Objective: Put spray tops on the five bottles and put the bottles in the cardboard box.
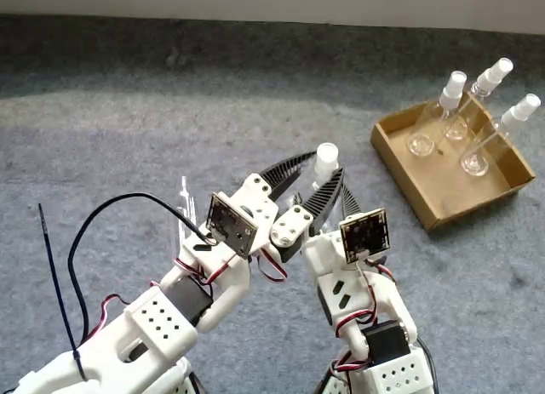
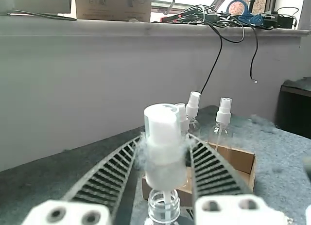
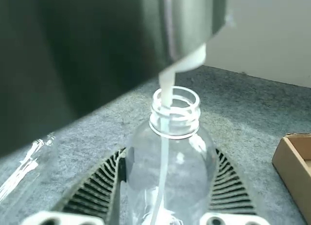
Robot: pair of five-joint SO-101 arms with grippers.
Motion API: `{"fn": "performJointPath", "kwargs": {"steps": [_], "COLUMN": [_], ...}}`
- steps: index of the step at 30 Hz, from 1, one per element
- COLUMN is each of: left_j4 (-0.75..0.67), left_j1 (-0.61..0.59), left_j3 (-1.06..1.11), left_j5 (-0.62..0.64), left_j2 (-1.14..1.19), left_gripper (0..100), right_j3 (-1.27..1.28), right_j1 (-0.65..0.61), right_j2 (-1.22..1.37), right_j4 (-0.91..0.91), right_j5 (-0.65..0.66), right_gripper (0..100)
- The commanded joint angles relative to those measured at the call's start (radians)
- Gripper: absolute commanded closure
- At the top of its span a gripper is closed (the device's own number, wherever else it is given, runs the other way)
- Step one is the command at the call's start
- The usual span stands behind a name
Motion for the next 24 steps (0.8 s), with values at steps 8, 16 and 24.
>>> {"fn": "performJointPath", "kwargs": {"steps": [8,16,24], "left_j4": [0.061,0.061,0.226], "left_j1": [-0.018,-0.051,-0.025], "left_j3": [0.004,-0.033,-0.047], "left_j5": [-0.008,-0.008,-0.006], "left_j2": [0.010,0.010,0.005], "left_gripper": [100,100,100], "right_j3": [0.119,0.119,0.119], "right_j1": [0.019,0.019,0.019], "right_j2": [-0.010,-0.012,-0.012], "right_j4": [0.002,0.002,0.002], "right_j5": [0.009,0.008,0.008], "right_gripper": [87.4,87.4,87.4]}}
